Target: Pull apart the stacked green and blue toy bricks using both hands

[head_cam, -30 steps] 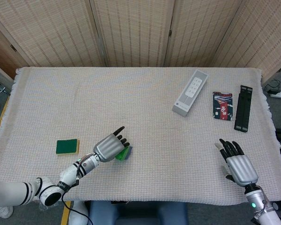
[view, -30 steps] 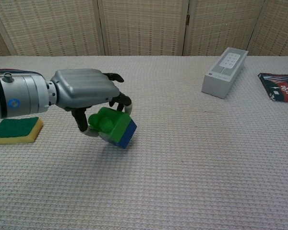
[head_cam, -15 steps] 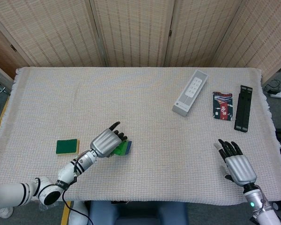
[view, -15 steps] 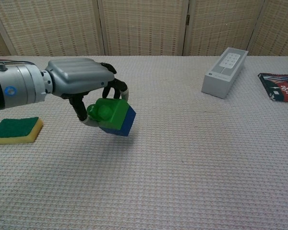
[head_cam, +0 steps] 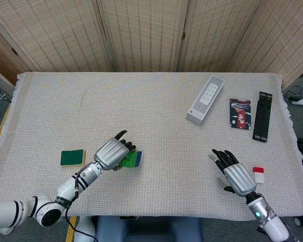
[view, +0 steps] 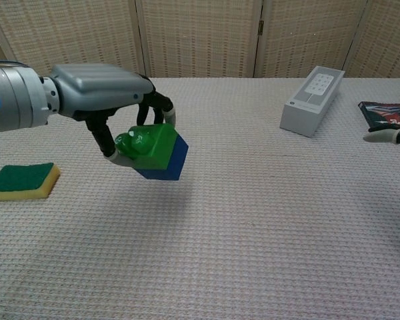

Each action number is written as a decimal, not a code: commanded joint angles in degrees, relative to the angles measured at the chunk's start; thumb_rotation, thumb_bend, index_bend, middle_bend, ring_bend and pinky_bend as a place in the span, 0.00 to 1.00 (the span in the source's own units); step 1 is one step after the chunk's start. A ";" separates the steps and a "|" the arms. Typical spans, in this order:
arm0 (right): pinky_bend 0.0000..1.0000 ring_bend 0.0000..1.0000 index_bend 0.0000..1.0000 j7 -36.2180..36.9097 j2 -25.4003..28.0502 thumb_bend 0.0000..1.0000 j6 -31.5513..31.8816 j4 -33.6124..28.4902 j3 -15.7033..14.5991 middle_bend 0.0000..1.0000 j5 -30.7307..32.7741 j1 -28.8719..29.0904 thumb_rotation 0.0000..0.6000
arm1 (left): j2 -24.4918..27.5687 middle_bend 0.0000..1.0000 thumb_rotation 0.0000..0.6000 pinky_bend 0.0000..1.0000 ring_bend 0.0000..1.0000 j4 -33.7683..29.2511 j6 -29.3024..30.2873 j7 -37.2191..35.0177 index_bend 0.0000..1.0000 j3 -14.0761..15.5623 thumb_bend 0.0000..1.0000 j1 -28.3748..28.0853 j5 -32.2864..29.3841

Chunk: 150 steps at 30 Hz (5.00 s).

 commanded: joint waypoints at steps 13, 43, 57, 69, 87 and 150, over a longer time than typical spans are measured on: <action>0.00 0.02 0.00 23.91 -9.83 0.41 -0.52 7.76 1.32 0.00 -2.01 6.75 1.00 | 0.82 0.87 1.00 0.11 0.50 -2.62 -4.74 -3.83 0.78 -3.98 0.24 -2.81 -10.96; 0.11 0.12 0.00 40.57 -25.75 0.40 -0.41 17.84 4.47 0.12 3.30 10.52 1.00 | 3.23 0.88 1.00 0.10 0.49 -5.53 -5.35 -10.08 0.79 -6.42 0.24 -6.13 -17.84; 0.13 0.13 0.00 43.37 -31.46 0.40 -3.68 19.21 6.65 0.15 5.99 13.57 1.00 | 3.01 0.88 1.00 0.10 0.49 -5.98 -4.98 -10.37 0.79 -6.15 0.24 -7.92 -20.80; 0.13 0.13 0.00 43.65 -31.91 0.40 -4.74 16.67 7.58 0.15 7.08 14.80 1.00 | 3.48 0.88 1.00 0.10 0.49 -5.57 -4.40 -11.21 0.79 -5.50 0.24 -7.83 -20.92; 0.16 0.17 0.10 43.38 -34.54 0.40 -6.91 17.27 8.97 0.22 8.87 16.80 1.00 | 3.24 0.88 1.00 0.10 0.49 -6.73 -3.66 -10.56 0.79 -4.18 0.25 -7.68 -18.54; 0.44 0.60 0.81 37.74 -41.06 0.40 -4.37 21.34 11.86 0.72 12.57 15.28 1.00 | 3.55 0.88 1.00 0.10 0.49 -6.82 -3.15 -11.57 0.80 -4.16 0.24 -6.87 -17.73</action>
